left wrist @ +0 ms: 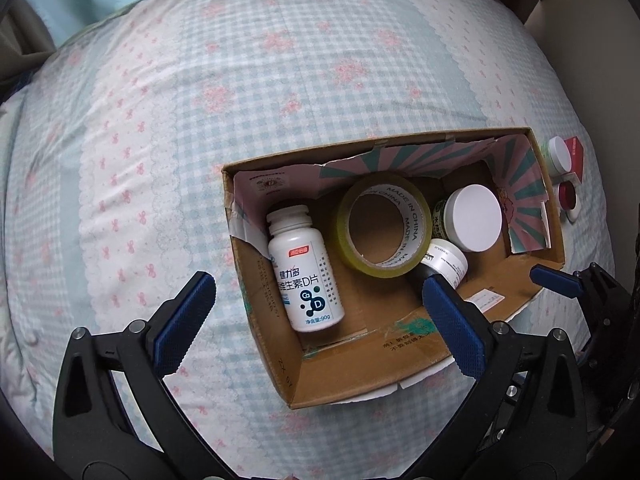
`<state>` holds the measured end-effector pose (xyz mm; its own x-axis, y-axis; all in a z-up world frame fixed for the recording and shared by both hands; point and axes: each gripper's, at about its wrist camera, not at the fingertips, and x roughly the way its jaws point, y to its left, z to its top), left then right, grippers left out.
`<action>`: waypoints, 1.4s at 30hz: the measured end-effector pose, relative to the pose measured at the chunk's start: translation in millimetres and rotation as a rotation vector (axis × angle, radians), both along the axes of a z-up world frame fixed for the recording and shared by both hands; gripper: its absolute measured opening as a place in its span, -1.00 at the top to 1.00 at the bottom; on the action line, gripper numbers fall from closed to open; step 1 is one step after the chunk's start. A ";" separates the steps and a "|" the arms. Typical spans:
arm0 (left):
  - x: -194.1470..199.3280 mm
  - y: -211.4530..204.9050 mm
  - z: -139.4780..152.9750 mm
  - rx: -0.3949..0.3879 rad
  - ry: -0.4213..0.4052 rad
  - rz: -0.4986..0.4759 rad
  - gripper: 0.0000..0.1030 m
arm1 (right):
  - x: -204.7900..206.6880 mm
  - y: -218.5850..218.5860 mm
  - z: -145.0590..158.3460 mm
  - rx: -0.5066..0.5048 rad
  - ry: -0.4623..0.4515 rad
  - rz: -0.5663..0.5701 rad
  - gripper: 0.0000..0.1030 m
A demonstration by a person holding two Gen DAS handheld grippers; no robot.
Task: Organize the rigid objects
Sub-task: 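Lower bottle and jar into the box and open both grippers, then move both grippers toward the remaining red box and jars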
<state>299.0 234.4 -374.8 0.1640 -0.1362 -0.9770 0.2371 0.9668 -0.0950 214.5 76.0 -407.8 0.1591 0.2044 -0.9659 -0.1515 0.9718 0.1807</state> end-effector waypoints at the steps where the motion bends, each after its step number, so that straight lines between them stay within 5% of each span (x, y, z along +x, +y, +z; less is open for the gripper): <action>1: -1.0 2.4 2.3 -0.002 -0.003 0.007 -1.00 | 0.1 -0.4 2.8 -0.010 -0.006 -0.001 -1.00; 15: -28.4 24.5 64.4 0.025 -0.079 0.012 -1.00 | -12.4 -11.0 60.1 -0.028 -0.020 -0.069 -1.00; 23: -49.6 3.2 117.1 0.009 -0.151 -0.021 -1.00 | -35.8 -68.3 127.3 -0.057 -0.030 -0.254 -1.00; 35: -83.8 -122.0 183.9 -0.046 -0.230 -0.055 -1.00 | -58.4 -240.4 207.1 -0.043 -0.116 -0.560 -1.00; 42: -75.2 -242.3 168.8 -0.051 -0.185 -0.084 -1.00 | -36.1 -354.6 209.9 0.004 -0.117 -0.595 -1.00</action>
